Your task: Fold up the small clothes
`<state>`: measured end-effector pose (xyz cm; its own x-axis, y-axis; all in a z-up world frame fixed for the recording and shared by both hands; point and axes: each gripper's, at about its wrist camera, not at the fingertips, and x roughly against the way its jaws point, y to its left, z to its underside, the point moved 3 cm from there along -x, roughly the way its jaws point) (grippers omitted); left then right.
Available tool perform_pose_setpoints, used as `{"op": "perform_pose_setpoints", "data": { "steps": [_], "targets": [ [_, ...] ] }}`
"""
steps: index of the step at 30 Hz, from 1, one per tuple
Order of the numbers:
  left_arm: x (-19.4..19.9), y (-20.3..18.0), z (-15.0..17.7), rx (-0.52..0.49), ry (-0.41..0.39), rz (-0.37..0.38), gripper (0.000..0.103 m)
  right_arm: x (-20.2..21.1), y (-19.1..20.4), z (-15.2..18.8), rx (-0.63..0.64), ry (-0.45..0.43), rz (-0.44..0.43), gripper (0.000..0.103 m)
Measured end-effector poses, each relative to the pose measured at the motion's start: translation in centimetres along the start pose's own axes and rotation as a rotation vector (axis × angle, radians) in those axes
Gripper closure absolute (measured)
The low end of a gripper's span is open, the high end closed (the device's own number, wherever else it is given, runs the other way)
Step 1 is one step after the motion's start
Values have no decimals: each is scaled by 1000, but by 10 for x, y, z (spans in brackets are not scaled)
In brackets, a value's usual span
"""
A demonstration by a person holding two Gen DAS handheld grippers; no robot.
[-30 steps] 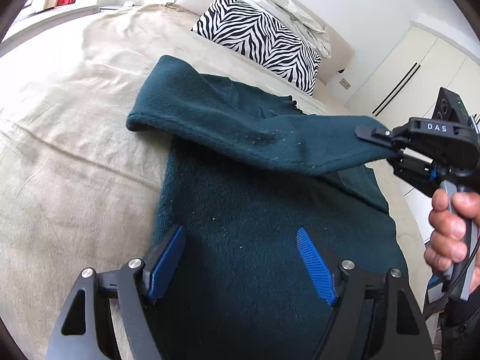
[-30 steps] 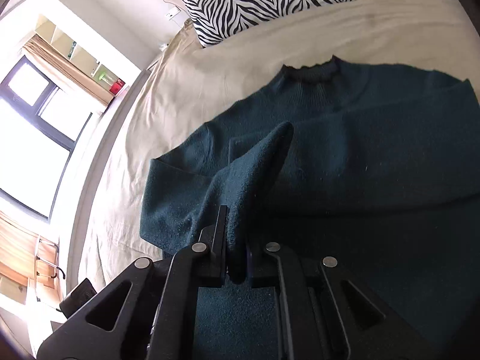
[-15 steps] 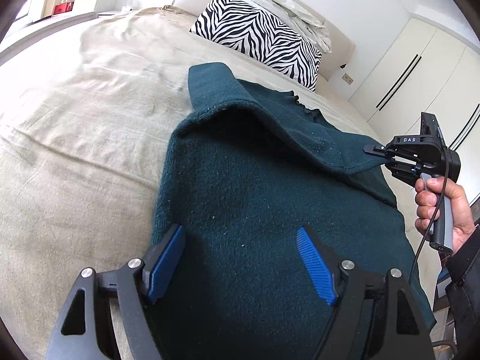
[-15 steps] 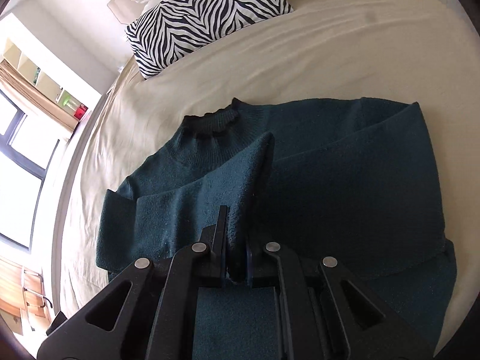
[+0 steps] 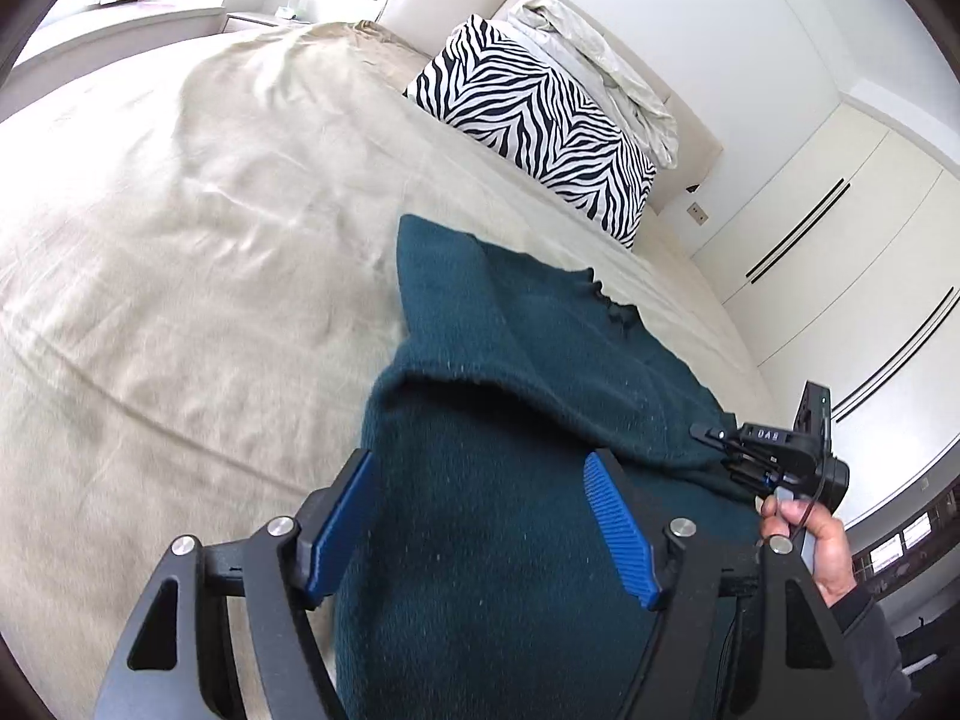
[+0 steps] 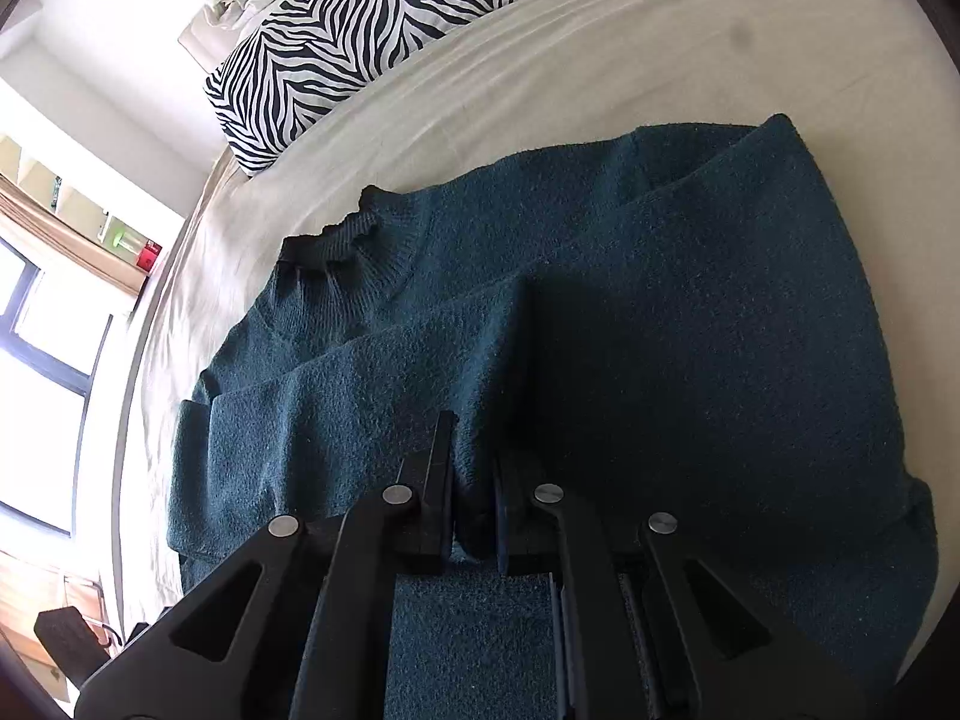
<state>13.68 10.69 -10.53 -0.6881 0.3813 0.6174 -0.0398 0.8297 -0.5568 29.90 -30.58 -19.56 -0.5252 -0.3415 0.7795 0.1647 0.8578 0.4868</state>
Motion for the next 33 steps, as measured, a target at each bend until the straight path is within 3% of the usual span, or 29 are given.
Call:
{"op": "perform_pose_setpoints", "data": {
  "steps": [4, 6, 8, 9, 11, 16, 19, 20, 21, 23, 24, 25, 26, 27, 28, 30, 33],
  "targets": [
    [-2, 2, -42, 13, -51, 23, 40, 3, 2, 2, 22, -15, 14, 94],
    [-10, 3, -58, 29, -48, 38, 51, 6, 0, 4, 10, -22, 9, 94],
    [-24, 4, -73, 39, -25, 74, 57, 6, -5, 4, -8, -27, -8, 94],
    [-31, 5, -79, 41, -13, 85, 65, 5, -6, 4, -5, -24, -9, 94],
    [-49, 5, -90, 51, 22, 101, 69, 2, -10, 4, -8, -17, -19, 94],
    [-95, 12, -96, 78, 135, 150, 70, 2, -21, 3, -46, -24, -71, 94],
    [-124, 25, -94, 86, 195, 116, 70, 3, -28, 4, -93, -12, -120, 94],
    [-133, 31, -93, 102, 220, 116, 73, 4, -31, 5, -116, -7, -137, 93],
    [-138, 37, -95, 117, 217, 120, 83, 7, -34, 5, -134, -5, -146, 93],
    [-145, 42, -98, 117, 218, 127, 87, 14, -38, 7, -160, -7, -142, 87],
    [-146, 42, -100, 110, 219, 134, 87, 21, -39, 7, -168, -22, -131, 83],
    [-147, 42, -101, 105, 221, 135, 87, 29, -41, 7, -178, -51, -114, 69],
    [-147, 42, -102, 99, 224, 134, 87, 38, -42, 7, -191, -89, -102, 47],
    [-146, 39, -104, 93, 224, 132, 85, 48, -40, 7, -204, -131, -111, 41],
    [-142, 38, -106, 90, 213, 134, 82, 56, -35, 6, -199, -166, -142, 40],
    [-134, 34, -110, 81, 175, 141, 63, 58, -14, 3, -143, -171, -218, 40],
    [-137, 34, -110, 68, 179, 123, 59, 37, 21, 1, -56, -96, -276, 40]
  ]
}}
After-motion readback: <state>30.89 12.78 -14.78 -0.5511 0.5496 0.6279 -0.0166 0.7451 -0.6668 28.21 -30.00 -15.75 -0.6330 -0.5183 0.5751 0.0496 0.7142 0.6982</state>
